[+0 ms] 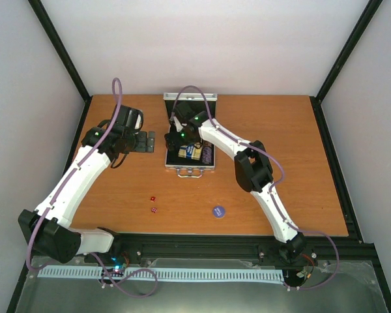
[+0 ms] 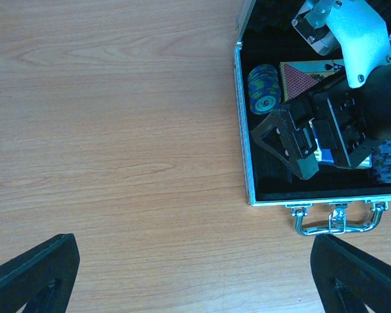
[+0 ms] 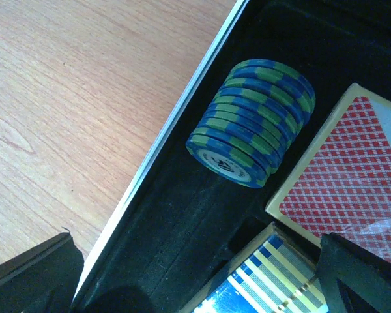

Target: Pack up texas hold em set

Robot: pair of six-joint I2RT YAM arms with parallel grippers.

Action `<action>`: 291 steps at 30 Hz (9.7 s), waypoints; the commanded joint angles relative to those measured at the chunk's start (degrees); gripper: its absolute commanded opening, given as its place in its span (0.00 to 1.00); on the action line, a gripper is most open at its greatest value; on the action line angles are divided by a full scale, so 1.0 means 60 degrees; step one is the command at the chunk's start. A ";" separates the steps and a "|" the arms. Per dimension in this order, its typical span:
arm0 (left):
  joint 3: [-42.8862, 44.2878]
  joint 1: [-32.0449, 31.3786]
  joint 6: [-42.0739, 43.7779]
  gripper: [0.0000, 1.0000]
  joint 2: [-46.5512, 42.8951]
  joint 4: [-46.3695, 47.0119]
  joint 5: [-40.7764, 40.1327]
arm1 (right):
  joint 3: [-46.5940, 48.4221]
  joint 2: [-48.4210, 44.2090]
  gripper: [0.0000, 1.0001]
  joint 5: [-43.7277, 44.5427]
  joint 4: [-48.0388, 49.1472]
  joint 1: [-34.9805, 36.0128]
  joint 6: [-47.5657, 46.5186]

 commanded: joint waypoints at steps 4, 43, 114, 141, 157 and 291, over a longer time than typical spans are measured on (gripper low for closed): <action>0.0093 -0.0043 0.0139 1.00 -0.0105 0.0023 -0.0052 | -0.0027 0.0014 0.99 -0.0361 -0.0107 -0.0025 -0.0100; -0.0019 -0.0043 0.0034 1.00 -0.0026 0.0044 0.0013 | -0.0341 -0.0040 0.97 -0.1445 0.0096 0.0022 -0.0517; 0.2633 -0.0042 -0.0911 1.00 -0.3070 -0.1509 -0.0949 | -0.1482 -0.1381 0.77 0.1602 -0.2480 0.5598 0.2223; 0.1880 -0.0043 -0.0923 1.00 -0.3463 -0.1398 -0.0650 | -0.0997 -0.0131 0.48 0.2496 -0.2636 0.5306 0.2203; 0.1734 -0.0043 -0.0874 1.00 -0.3368 -0.1376 -0.0812 | -0.1266 -0.0104 0.26 0.1821 -0.2431 0.5184 0.1848; 0.1278 -0.0043 -0.0780 1.00 -0.2340 -0.1120 -0.0949 | -0.0894 -0.1642 0.77 0.3676 -0.0579 0.0336 0.2121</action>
